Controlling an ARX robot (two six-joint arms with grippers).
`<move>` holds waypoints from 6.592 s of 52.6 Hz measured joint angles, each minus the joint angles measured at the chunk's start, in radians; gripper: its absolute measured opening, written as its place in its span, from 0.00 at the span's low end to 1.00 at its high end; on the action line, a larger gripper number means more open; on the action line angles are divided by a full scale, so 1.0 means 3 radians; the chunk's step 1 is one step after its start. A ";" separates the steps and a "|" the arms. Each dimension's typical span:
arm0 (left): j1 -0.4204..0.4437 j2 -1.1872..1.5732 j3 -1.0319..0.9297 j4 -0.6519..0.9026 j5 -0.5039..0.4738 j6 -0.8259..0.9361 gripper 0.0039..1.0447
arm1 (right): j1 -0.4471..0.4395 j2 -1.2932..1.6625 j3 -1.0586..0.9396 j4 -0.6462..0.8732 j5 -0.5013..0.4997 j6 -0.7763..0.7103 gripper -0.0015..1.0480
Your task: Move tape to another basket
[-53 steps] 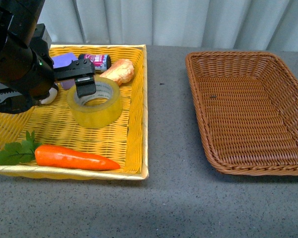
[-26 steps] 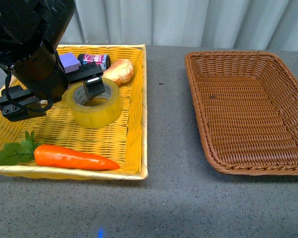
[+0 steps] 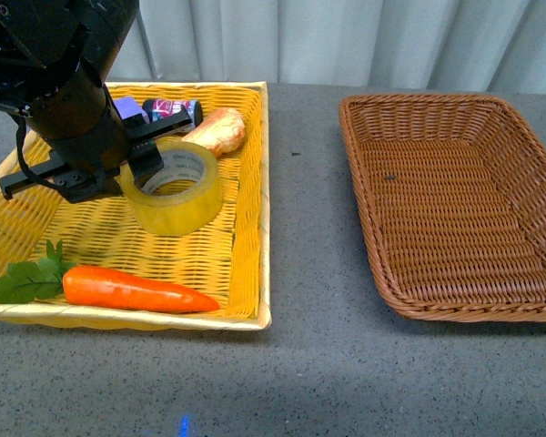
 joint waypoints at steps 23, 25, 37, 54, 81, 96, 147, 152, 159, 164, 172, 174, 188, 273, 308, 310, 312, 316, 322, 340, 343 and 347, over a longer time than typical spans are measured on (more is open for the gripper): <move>0.0018 -0.0300 0.0031 -0.0093 0.0181 0.0272 0.14 | 0.0000 0.0000 0.0000 0.0000 0.0000 0.0000 0.91; 0.0013 -0.0380 0.0057 -0.0053 0.0238 0.0430 0.13 | 0.0000 0.0000 0.0000 0.0000 -0.0001 0.0000 0.91; -0.0109 -0.0576 0.0371 0.0031 0.0730 0.1581 0.13 | 0.0000 0.0000 0.0000 0.0000 -0.0001 0.0000 0.91; -0.0449 -0.0367 0.0970 -0.0170 0.1457 0.3188 0.13 | 0.0000 0.0000 0.0000 0.0000 0.0000 0.0000 0.91; -0.0696 0.0093 0.1771 -0.0991 0.1879 0.4646 0.13 | 0.0000 0.0000 0.0000 0.0000 0.0000 0.0000 0.91; -0.0690 0.0093 0.1799 -0.0997 0.1883 0.4674 0.13 | -0.0083 0.2082 0.1030 -0.0214 -0.0660 -0.0937 0.91; -0.0689 0.0093 0.1801 -0.0997 0.1883 0.4677 0.13 | 0.0819 0.5896 0.3564 -0.0109 -0.0474 -0.0390 0.91; -0.0690 0.0093 0.1802 -0.0997 0.1883 0.4677 0.13 | 0.0827 0.5943 0.3619 -0.0134 -0.0473 -0.0384 0.90; -0.0690 0.0093 0.1802 -0.0997 0.1883 0.4677 0.13 | 0.0825 0.5975 0.3693 -0.0186 -0.0434 -0.0384 0.73; -0.0689 0.0093 0.1803 -0.0997 0.1883 0.4677 0.13 | 0.0820 0.6007 0.3745 -0.0229 -0.0440 -0.0366 0.57; -0.0690 0.0095 0.1804 -0.0996 0.1877 0.4672 0.13 | 0.0838 0.6062 0.3775 -0.0295 -0.0445 -0.0303 0.34; -0.0690 0.0099 0.1804 -0.0996 0.1883 0.4669 0.13 | 0.0838 0.6081 0.3775 -0.0317 -0.0464 -0.0244 0.26; -0.0702 0.0106 0.1804 -0.0997 0.1902 0.4571 0.13 | 0.0842 0.6181 0.3812 -0.0355 -0.0401 -0.0127 0.15; 0.0308 -0.1826 -0.2352 0.4107 0.0437 0.2251 0.07 | -0.0004 0.5783 0.1448 0.4354 0.0014 -0.0023 0.01; 0.0223 -0.5512 -0.4195 0.2209 0.0412 0.2225 0.04 | 0.0000 0.1466 -0.0003 0.1383 0.0004 -0.0003 0.01; 0.0373 -0.5865 -0.4195 0.1863 0.0604 0.2224 0.04 | 0.0000 0.1284 -0.0003 0.1212 0.0008 -0.0003 0.01; 0.0482 -0.6280 -0.4194 0.1470 0.0649 0.2224 0.04 | 0.0000 0.1003 -0.0003 0.0945 0.0003 -0.0003 0.01; 0.0551 -0.7042 -0.4194 0.0754 0.0669 0.2223 0.04 | 0.0000 0.0256 -0.0003 0.0141 0.0000 -0.0003 0.01; 0.0552 -0.7141 -0.4194 0.0712 0.0674 0.2223 0.04 | 0.0000 0.0010 -0.0003 0.0006 0.0001 -0.0003 0.01; 0.0554 -0.7144 -0.4194 0.0711 0.0674 0.2221 0.35 | 0.0000 0.0006 -0.0003 0.0003 0.0001 -0.0003 0.32; 0.0554 -0.7144 -0.4194 0.0711 0.0674 0.2221 0.47 | 0.0000 0.0006 -0.0003 0.0003 0.0001 -0.0003 0.42; 0.0554 -0.7144 -0.4194 0.0711 0.0674 0.2221 0.63 | 0.0000 0.0006 -0.0003 0.0003 0.0001 -0.0003 0.59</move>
